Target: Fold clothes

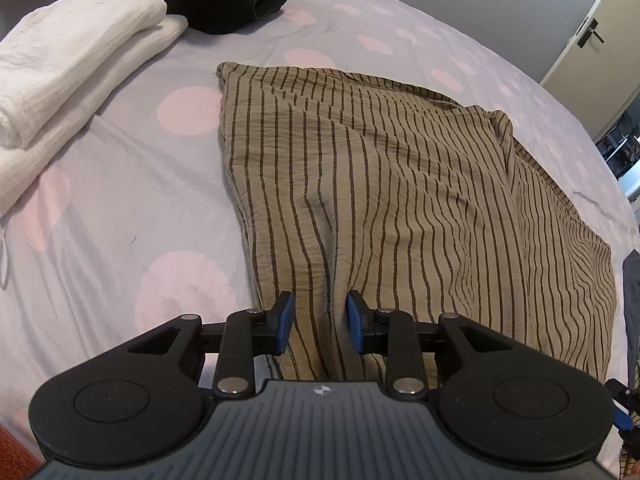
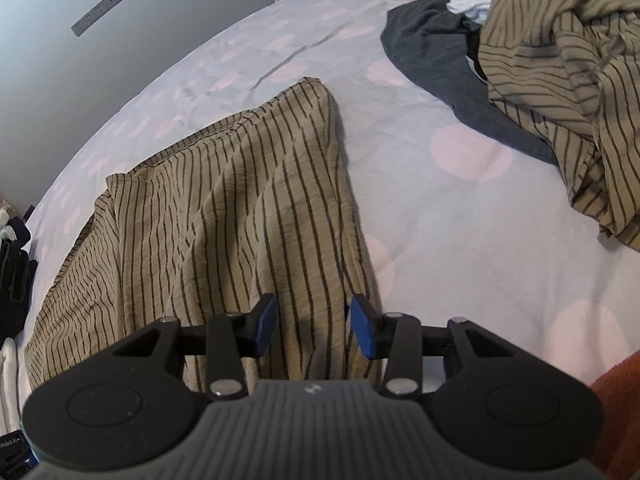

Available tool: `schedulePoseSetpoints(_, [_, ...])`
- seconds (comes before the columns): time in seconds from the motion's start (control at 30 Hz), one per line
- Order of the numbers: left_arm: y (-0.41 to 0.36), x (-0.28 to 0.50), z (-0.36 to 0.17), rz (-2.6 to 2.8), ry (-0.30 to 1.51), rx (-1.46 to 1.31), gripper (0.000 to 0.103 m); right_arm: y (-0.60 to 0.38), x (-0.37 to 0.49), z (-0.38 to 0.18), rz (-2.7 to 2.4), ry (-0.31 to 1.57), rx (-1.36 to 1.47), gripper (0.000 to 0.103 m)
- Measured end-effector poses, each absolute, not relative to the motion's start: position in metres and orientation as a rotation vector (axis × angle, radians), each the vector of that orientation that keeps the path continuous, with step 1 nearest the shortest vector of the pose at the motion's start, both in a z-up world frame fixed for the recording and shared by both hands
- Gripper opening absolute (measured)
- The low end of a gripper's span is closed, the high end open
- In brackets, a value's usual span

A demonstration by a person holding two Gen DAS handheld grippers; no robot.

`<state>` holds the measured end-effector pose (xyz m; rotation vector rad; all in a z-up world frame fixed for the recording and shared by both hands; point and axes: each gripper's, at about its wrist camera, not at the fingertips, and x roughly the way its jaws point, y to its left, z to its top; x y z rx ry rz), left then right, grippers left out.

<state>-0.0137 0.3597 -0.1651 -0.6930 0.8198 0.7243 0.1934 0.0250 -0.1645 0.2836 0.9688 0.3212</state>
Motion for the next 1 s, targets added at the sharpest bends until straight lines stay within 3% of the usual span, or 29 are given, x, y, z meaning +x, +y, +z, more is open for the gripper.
schedulePoseSetpoints(0.4, [0.362, -0.025, -0.160, 0.734, 0.791, -0.748, 0.033, 0.020, 0.188, -0.173, 0.260, 1.105, 0.262, 0.045])
schedulePoseSetpoints(0.43, [0.362, -0.027, -0.159, 0.738, 0.786, -0.753, 0.033, 0.021, 0.189, -0.175, 0.262, 1.114, 0.260, 0.037])
schedulePoseSetpoints(0.47, [0.362, -0.029, -0.158, 0.740, 0.780, -0.761, 0.033, 0.022, 0.190, -0.176, 0.265, 1.123, 0.258, 0.021])
schedulePoseSetpoints(0.57, [0.365, -0.035, -0.156, 0.749, 0.754, -0.798, 0.033, 0.026, 0.190, -0.174, 0.290, 1.100, 0.254, 0.008])
schedulePoseSetpoints(1.0, [0.369, -0.042, -0.148, 0.783, 0.680, -0.809, 0.033, 0.074, 0.174, -0.121, 0.464, 0.889, 0.097, 0.005])
